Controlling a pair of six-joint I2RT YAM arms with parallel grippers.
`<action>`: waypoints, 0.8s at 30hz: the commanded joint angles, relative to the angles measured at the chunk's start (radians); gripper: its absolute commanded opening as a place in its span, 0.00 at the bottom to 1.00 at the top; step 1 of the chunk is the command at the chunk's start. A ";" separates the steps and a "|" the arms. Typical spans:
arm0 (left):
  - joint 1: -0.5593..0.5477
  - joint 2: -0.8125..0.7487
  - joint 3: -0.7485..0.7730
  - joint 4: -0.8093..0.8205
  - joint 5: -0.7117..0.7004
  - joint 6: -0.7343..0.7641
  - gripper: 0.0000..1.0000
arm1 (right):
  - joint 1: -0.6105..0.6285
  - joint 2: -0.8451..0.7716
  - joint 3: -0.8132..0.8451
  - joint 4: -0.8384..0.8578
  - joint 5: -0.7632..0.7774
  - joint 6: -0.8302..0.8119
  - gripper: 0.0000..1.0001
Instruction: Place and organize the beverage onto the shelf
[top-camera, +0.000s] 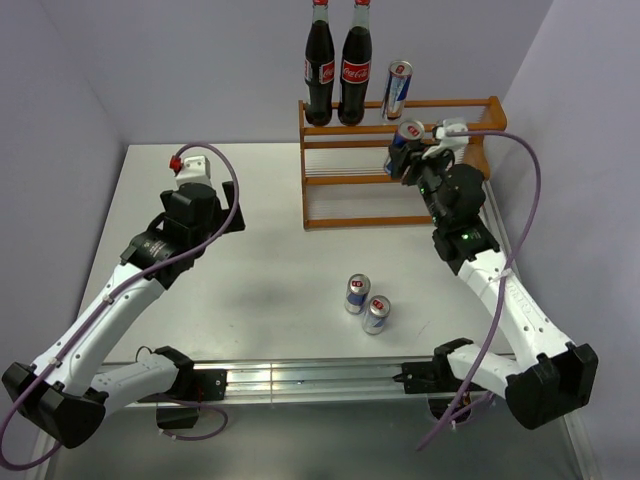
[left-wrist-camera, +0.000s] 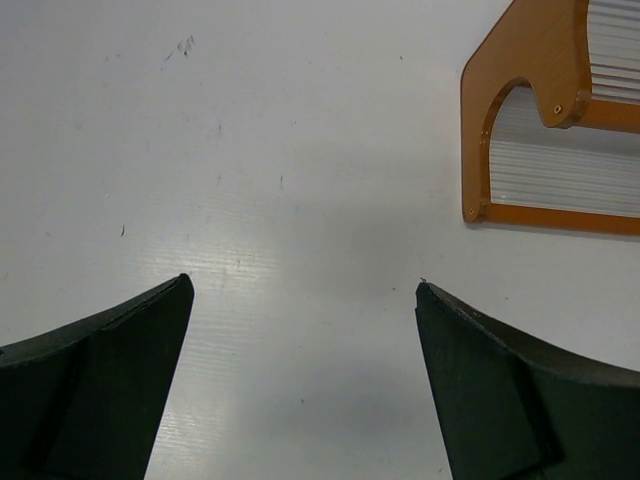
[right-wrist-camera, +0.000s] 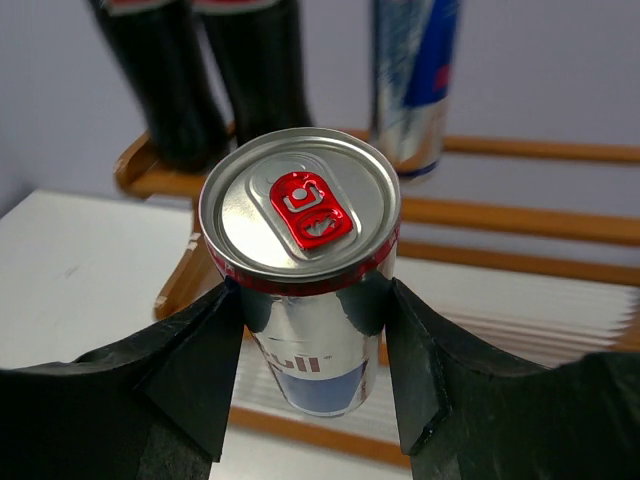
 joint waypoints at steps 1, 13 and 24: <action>0.008 -0.021 -0.005 0.040 0.011 0.031 1.00 | -0.096 0.022 0.114 0.150 -0.038 -0.027 0.00; 0.009 -0.042 -0.020 0.039 0.061 0.071 0.99 | -0.297 0.240 0.302 0.225 -0.229 -0.089 0.00; 0.008 -0.033 -0.017 0.036 0.090 0.079 1.00 | -0.343 0.364 0.414 0.184 -0.362 -0.119 0.00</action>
